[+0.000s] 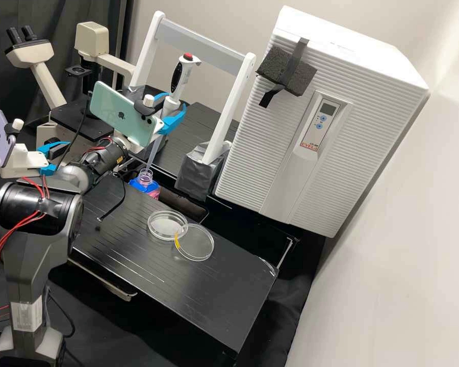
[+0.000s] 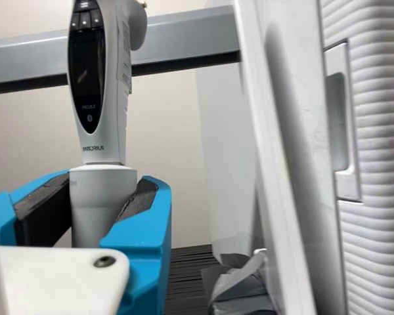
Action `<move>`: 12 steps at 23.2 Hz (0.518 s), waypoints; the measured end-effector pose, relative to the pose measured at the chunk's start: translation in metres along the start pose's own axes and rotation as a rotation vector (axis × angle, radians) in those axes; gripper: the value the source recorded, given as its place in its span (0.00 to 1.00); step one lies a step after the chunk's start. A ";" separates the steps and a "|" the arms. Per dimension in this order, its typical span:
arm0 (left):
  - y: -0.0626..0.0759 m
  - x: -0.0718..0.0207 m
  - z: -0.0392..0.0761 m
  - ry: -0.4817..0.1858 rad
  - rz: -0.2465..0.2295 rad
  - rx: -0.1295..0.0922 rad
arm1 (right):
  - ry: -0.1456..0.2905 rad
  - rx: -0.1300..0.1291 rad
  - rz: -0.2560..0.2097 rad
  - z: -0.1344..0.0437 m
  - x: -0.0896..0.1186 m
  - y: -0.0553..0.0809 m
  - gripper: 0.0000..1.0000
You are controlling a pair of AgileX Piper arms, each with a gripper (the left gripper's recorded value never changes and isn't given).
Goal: Use the pipette
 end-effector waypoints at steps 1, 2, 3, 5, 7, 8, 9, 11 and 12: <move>0.000 0.0000 0.000 -0.001 0.002 0.000 | 0.002 -0.002 0.012 0.001 0.000 0.000 0.00; 0.000 0.0000 0.000 -0.001 0.002 0.000 | 0.003 -0.004 0.028 0.003 0.000 -0.001 0.00; 0.000 0.0000 0.000 -0.001 0.002 0.000 | 0.003 -0.007 0.033 0.005 0.000 -0.002 0.00; 0.000 0.0000 0.000 -0.001 0.002 0.000 | -0.005 -0.005 0.043 0.012 -0.001 -0.006 0.00; 0.000 0.0000 0.000 -0.001 0.002 -0.004 | -0.018 -0.013 0.037 0.018 0.000 -0.009 0.00; 0.000 0.0000 0.000 -0.003 0.001 -0.005 | -0.027 -0.011 0.033 0.022 0.000 -0.011 0.00; 0.000 0.0000 0.000 -0.005 0.001 -0.004 | -0.033 -0.007 0.029 0.025 0.000 -0.013 0.00; 0.000 0.0000 0.000 -0.005 0.001 -0.004 | -0.041 0.003 0.023 0.028 -0.001 -0.014 0.00; 0.000 0.0000 0.000 -0.005 0.001 -0.004 | -0.043 0.011 0.021 0.028 -0.001 -0.015 0.00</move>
